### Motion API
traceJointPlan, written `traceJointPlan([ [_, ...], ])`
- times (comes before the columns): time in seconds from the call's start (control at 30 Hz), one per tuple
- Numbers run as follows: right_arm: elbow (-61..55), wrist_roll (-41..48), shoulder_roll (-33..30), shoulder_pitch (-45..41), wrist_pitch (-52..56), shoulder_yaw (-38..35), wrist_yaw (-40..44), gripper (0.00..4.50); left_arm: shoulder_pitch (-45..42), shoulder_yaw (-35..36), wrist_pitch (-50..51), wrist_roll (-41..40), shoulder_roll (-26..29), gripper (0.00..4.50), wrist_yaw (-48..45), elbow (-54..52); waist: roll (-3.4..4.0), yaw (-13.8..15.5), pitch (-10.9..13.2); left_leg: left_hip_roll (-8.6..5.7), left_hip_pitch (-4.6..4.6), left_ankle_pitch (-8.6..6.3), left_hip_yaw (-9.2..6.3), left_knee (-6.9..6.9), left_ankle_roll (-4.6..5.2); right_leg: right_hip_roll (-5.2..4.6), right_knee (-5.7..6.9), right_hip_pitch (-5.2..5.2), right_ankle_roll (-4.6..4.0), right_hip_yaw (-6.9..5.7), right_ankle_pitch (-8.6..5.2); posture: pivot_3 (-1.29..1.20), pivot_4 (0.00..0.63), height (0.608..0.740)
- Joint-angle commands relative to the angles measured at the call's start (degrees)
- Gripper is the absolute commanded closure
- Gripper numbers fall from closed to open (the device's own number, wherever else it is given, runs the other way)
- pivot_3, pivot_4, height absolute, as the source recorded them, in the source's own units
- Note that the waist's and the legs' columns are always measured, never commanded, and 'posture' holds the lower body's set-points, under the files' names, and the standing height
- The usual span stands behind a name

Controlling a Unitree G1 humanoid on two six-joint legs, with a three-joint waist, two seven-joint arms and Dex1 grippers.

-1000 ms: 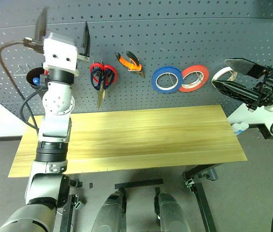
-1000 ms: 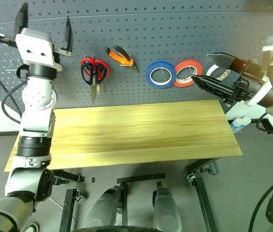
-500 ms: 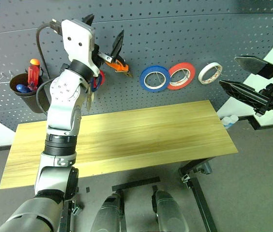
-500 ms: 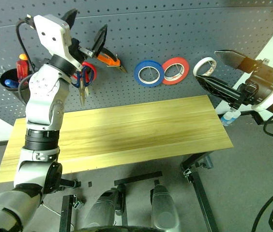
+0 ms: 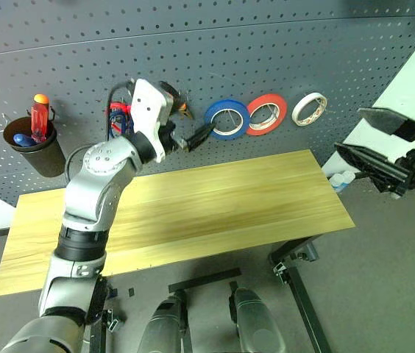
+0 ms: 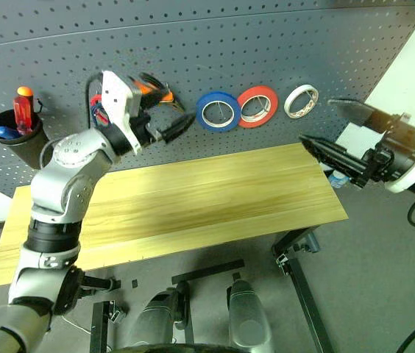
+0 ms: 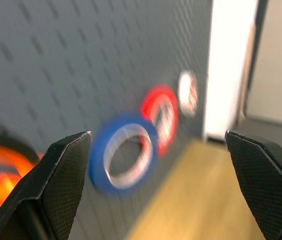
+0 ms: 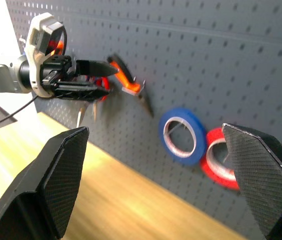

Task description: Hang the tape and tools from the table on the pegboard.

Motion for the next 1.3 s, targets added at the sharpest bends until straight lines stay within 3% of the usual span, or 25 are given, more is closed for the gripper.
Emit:
traceJointPlan([
  [0.03, -3.00, 1.96, 0.72, 1.80, -0.38, -2.18, -1.00, 0.00, 2.69, -0.06, 1.65, -0.27, 1.03, 0.03, -0.44, -3.38, 0.00, 0.11, 0.00, 0.00, 0.00, 0.00, 0.00, 0.00, 0.00, 0.00, 0.01, -0.01, 0.00, 0.01, 0.00, -0.33, 0.192, 0.738],
  [0.5, -3.46, -1.64, 3.90, 9.37, -2.35, 3.87, -0.51, 0.00, 16.76, -0.68, 0.03, 1.66, 0.90, 0.03, -0.70, -1.78, 0.00, 0.63, -0.04, 0.02, 0.03, -0.08, 0.02, 0.06, 0.12, 0.00, -0.03, 0.05, -0.02, 0.05, -0.01, -0.27, 0.185, 0.738],
  [0.97, -1.48, -8.00, 10.00, 13.20, -4.96, 13.27, -1.05, 0.00, 27.86, 4.31, -2.87, 4.26, -0.48, 0.03, 5.45, -0.47, -0.04, 5.07, -1.05, -0.01, 0.05, -0.08, 0.04, 0.10, 0.10, -0.06, -0.07, 0.07, -0.03, 0.07, 0.00, -0.11, 0.144, 0.738],
  [1.3, -0.11, -14.15, 17.60, 23.85, -11.11, 12.11, -3.27, 0.00, 39.22, 9.94, -5.03, 4.47, -0.27, 0.03, 7.77, 0.09, -0.07, 8.09, -2.77, -0.05, 0.11, -0.11, 0.02, -0.13, 0.08, -0.23, -0.50, 0.18, -0.23, 0.09, -0.11, -0.07, 0.142, 0.738],
])
